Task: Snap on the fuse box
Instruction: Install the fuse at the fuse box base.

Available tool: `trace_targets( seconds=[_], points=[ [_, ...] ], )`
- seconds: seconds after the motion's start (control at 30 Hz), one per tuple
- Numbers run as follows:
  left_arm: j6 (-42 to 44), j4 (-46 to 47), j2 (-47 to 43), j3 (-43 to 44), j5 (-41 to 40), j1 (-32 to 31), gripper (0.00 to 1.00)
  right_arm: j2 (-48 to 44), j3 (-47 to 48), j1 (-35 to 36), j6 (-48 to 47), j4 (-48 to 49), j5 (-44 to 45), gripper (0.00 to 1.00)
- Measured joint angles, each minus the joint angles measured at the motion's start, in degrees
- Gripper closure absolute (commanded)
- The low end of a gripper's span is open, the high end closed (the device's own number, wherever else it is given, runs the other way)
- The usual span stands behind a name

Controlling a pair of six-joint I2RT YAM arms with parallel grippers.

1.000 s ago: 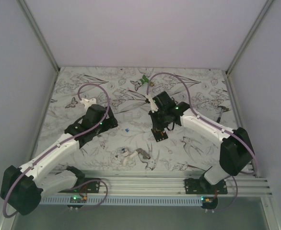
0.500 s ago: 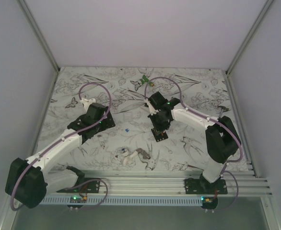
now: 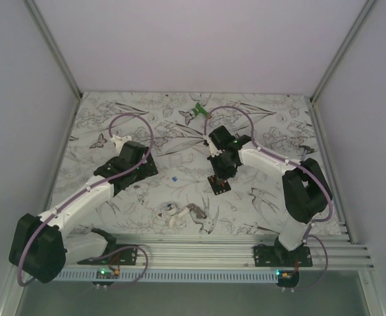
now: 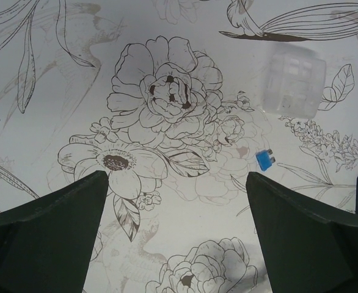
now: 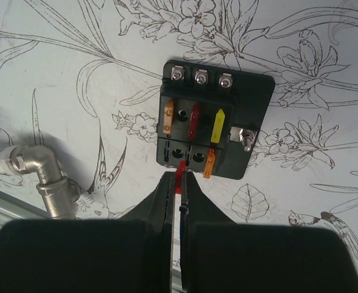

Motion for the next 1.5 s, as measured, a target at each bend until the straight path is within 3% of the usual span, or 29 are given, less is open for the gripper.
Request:
trace_targets(
  seconds=[1.5],
  points=[
    [-0.20,-0.79,0.59,0.00,1.09,0.37,0.00,-1.64,-6.56,-2.45,3.74,7.50,-3.10,1.00]
  ],
)
